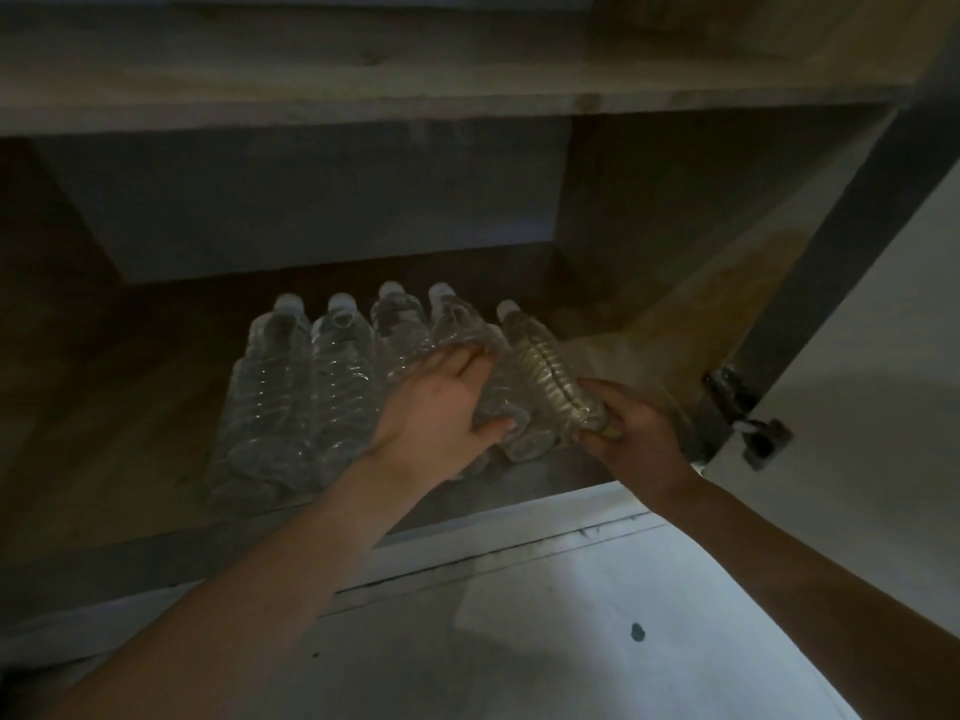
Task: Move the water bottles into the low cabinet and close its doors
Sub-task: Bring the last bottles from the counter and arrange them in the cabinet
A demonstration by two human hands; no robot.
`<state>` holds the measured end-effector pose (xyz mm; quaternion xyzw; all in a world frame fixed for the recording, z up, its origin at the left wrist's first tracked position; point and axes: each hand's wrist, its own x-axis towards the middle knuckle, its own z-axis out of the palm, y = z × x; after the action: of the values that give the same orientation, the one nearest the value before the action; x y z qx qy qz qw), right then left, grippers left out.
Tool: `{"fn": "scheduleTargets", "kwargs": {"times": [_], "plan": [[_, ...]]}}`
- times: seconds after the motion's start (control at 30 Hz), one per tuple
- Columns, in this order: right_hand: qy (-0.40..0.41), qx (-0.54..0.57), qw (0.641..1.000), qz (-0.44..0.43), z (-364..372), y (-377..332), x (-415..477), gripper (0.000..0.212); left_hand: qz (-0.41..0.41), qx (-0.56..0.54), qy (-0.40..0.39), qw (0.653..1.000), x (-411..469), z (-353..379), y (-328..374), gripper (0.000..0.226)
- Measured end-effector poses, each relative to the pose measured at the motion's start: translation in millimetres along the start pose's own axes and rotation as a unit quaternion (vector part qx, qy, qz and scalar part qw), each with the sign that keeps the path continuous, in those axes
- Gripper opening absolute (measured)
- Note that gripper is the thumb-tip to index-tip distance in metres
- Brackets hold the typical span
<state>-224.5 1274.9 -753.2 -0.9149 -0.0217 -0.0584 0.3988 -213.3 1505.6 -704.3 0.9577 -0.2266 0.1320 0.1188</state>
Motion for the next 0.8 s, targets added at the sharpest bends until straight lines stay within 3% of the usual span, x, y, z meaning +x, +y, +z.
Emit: {"fn": "scheduleTargets", "kwargs": {"times": [0.53, 0.67, 0.8], "plan": [[0.047, 0.01, 0.997, -0.055, 19.0, 10.8, 3.6, 0.043, 0.007, -0.065, -0.003, 0.998, 8.8, -2.5, -18.1, 0.073], [0.021, -0.01, 0.997, -0.07, 14.6, 15.7, 5.8, 0.05, 0.009, -0.04, -0.013, 0.999, 5.2, -1.9, -18.1, 0.075], [0.024, -0.093, 0.986, -0.139, 20.0, 9.1, 2.3, 0.063, 0.009, 0.023, 0.008, 1.0, -12.1, 0.4, -20.3, 0.077]]}}
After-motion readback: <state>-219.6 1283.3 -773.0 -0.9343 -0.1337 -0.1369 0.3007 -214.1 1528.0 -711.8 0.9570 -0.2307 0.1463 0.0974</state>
